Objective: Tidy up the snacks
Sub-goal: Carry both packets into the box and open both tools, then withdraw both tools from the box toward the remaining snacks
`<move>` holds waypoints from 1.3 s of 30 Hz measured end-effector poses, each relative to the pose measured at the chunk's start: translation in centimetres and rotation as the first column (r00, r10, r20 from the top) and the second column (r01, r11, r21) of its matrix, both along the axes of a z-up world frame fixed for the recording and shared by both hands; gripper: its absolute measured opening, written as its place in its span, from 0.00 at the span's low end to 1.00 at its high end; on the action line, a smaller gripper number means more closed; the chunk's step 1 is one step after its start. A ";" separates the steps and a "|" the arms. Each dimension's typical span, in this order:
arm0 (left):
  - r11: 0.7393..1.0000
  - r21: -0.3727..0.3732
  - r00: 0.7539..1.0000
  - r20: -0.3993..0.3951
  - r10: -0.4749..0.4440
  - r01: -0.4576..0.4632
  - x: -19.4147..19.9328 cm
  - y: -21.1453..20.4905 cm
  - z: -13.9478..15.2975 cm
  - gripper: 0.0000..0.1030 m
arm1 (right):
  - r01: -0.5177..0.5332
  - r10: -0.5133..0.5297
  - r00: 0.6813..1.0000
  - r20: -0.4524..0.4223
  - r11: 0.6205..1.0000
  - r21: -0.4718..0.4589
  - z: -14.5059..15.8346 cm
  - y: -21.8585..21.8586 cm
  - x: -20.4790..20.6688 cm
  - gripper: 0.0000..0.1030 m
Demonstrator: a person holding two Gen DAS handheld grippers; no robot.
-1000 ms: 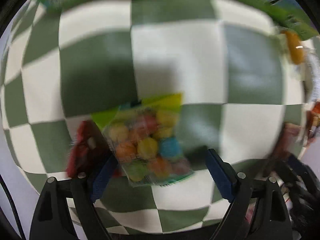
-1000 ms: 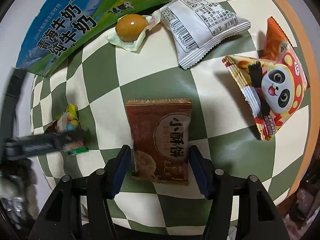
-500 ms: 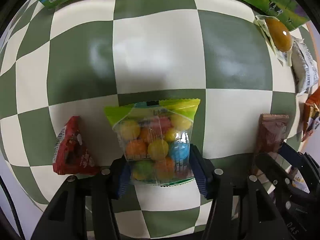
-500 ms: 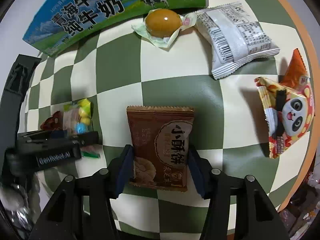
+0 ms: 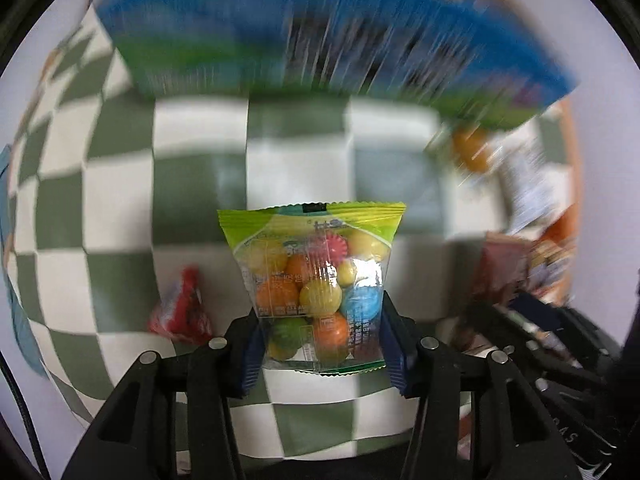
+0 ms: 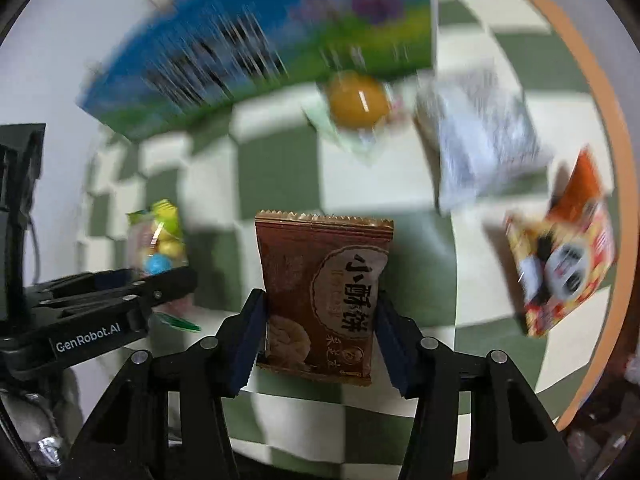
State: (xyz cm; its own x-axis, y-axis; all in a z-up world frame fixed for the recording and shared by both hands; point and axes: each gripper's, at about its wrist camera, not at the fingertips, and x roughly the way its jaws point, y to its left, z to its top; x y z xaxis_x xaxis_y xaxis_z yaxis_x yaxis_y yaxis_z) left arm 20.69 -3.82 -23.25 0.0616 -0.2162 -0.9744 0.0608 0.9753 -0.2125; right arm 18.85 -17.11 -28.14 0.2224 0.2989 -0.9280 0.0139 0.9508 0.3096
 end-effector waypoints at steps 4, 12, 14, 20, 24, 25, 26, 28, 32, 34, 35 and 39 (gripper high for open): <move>0.997 -0.078 0.993 0.118 -0.003 0.012 3.6 0.1 7.5 0.46 | -0.001 -0.006 0.992 0.126 0.998 0.058 6.9 -0.8 3.3 0.54; 0.998 -0.061 0.985 0.171 0.023 -0.013 14.6 0.1 10.8 0.46 | 0.013 -0.012 0.967 0.255 1.000 -0.002 12.9 -2.6 13.2 0.54; 0.997 -0.070 0.991 0.130 0.019 -0.009 17.0 -0.1 10.1 0.46 | 0.004 0.001 0.971 0.238 1.000 -0.022 12.6 -2.7 15.4 0.54; 0.987 -0.157 0.998 -0.061 0.002 -0.011 22.3 -2.5 6.0 0.46 | -0.027 0.036 0.990 0.134 0.998 -0.065 9.6 -3.3 19.2 0.54; 0.988 -0.152 0.989 -0.141 -0.041 0.020 24.0 -4.3 3.9 0.47 | -0.020 0.022 0.998 0.050 0.999 -0.046 6.6 -4.1 20.3 0.55; 0.989 -0.142 0.984 -0.168 -0.058 0.034 24.1 -4.8 3.2 0.47 | -0.016 0.018 0.999 0.035 0.999 -0.047 6.2 -4.3 20.5 0.55; 0.990 -0.138 0.981 -0.183 -0.064 0.039 24.2 -4.9 2.8 0.47 | -0.019 0.020 1.000 0.008 0.999 -0.049 5.6 -4.4 20.8 0.62; 0.988 -0.150 0.977 -0.202 -0.062 0.032 24.2 -5.0 2.4 0.50 | -0.024 0.022 0.999 -0.042 0.998 -0.052 4.6 -4.7 21.4 0.79; 0.990 -0.141 0.982 -0.182 -0.053 0.027 24.5 -4.7 2.5 0.82 | -0.041 0.036 0.997 -0.072 0.996 -0.078 3.8 -4.6 21.6 0.90; 0.992 -0.124 0.984 -0.170 -0.050 0.029 24.8 -4.5 2.6 0.82 | -0.041 0.035 0.996 -0.076 0.996 -0.085 3.7 -4.5 21.7 0.91; 0.994 -0.109 0.985 -0.166 -0.050 0.032 24.7 -4.2 2.7 0.82 | -0.036 0.029 0.997 -0.077 0.996 -0.084 3.9 -4.5 21.8 0.91; 0.998 -0.054 0.991 -0.125 -0.043 0.036 24.8 -3.1 3.2 0.82 | -0.028 0.020 0.997 -0.074 0.994 -0.108 4.9 -4.4 21.5 0.91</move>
